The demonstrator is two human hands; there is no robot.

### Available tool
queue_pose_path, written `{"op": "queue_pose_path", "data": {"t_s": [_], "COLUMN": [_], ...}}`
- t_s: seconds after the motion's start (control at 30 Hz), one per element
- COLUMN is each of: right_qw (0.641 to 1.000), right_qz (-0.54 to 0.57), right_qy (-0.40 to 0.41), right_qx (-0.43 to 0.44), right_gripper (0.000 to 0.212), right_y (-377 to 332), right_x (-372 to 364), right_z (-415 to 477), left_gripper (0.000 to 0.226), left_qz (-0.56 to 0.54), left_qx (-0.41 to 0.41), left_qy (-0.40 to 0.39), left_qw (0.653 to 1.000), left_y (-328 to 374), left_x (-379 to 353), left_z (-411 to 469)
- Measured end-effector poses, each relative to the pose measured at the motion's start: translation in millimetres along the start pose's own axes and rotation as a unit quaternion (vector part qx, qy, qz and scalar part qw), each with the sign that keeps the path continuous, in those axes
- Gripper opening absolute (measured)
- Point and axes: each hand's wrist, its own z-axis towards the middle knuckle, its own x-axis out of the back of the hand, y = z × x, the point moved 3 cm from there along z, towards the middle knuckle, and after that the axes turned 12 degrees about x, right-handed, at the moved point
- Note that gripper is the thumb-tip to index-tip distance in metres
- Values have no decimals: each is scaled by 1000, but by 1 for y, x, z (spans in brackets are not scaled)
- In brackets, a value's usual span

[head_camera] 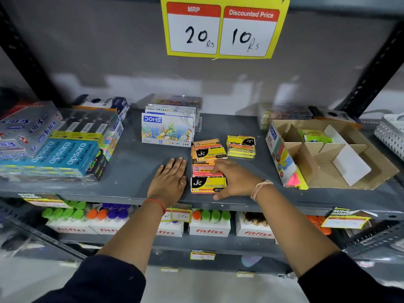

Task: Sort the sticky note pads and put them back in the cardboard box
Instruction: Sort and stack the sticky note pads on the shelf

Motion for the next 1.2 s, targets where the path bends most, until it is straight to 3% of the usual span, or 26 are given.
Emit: {"op": "queue_pose_path", "data": {"t_s": [0.4,0.63,0.97,1.2], "right_qw": [997,998,996,997], "right_qz": [-69,-61,-80,-70], "right_qy": [-3,19,-33,-42], "right_qx": [18,7,-11,-15], "right_gripper": [63,67,85,82], "right_y": [-5,6,1,-1], "right_x": [3,5,9,9], "right_z": [6,-5,3,4], "left_gripper": [69,66,51,52], "left_qz": [2,10,13,8], "left_qx": [0,2,-1,-3], "left_qy": [0,0,5,0], "left_qw": [1000,1000,1000,1000], "left_y": [0,0,1,2], "left_x": [-1,-1,1,3], "left_z": [1,1,-1,-2]}}
